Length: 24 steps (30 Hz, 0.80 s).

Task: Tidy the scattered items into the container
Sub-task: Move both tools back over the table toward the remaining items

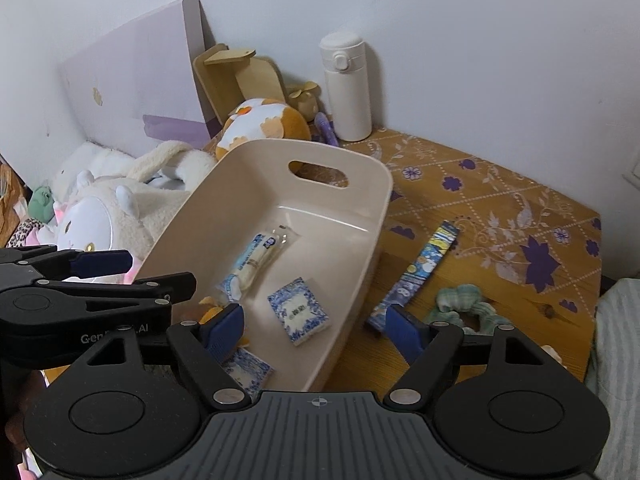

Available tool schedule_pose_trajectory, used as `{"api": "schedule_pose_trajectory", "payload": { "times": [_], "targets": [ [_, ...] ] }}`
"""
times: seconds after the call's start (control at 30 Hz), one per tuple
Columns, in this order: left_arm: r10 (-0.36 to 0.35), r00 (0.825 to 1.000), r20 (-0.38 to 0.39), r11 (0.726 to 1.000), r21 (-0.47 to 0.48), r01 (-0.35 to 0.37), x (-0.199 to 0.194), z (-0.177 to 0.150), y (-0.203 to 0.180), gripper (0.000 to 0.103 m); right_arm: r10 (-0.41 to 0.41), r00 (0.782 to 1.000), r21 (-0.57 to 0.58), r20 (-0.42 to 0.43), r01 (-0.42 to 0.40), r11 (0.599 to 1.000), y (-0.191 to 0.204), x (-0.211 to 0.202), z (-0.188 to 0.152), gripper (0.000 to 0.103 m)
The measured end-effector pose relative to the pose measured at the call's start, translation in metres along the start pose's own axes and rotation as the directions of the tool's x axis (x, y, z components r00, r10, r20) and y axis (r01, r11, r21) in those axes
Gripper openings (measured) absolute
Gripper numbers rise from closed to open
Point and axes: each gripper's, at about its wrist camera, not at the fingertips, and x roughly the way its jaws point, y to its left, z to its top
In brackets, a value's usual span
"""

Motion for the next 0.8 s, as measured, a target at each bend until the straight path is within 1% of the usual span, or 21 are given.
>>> {"api": "schedule_pose_trajectory", "payload": {
  "times": [0.13, 0.23, 0.3, 0.47, 0.57, 0.63, 0.8],
  "targets": [
    [-0.023, 1.000, 0.014, 1.000, 0.019, 0.023, -0.008, 0.000, -0.019, 0.067, -0.007, 1.000, 0.007, 0.020, 0.007, 1.000, -0.014, -0.016, -0.006, 0.079],
    [-0.046, 0.999, 0.026, 0.998, 0.051, 0.044, -0.015, 0.000, -0.038, 0.067, -0.020, 0.999, 0.018, 0.031, 0.020, 1.000, -0.030, -0.028, -0.012, 0.080],
    [-0.060, 0.998, 0.032, 0.995, 0.076, 0.058, -0.019, -0.002, -0.053, 0.067, -0.035, 0.999, 0.033, 0.035, 0.034, 0.999, -0.044, -0.036, -0.017, 0.082],
    [-0.094, 0.995, 0.030, 0.985, 0.149, 0.088, -0.021, -0.007, -0.094, 0.068, -0.072, 0.997, 0.077, 0.036, 0.069, 0.995, -0.083, -0.052, -0.031, 0.082],
    [-0.121, 0.993, 0.002, 0.971, 0.207, 0.118, -0.018, -0.014, -0.117, 0.071, -0.091, 0.995, 0.101, 0.030, 0.087, 0.991, -0.105, -0.057, -0.040, 0.083],
    [-0.134, 0.991, -0.021, 0.960, 0.246, 0.135, -0.014, -0.020, -0.132, 0.071, -0.097, 0.995, 0.114, 0.024, 0.094, 0.989, -0.119, -0.059, -0.045, 0.083],
    [-0.125, 0.989, -0.078, 0.935, 0.324, 0.144, 0.001, -0.036, -0.163, 0.072, -0.110, 0.994, 0.133, 0.006, 0.108, 0.985, -0.148, -0.060, -0.055, 0.086]
  ]
}}
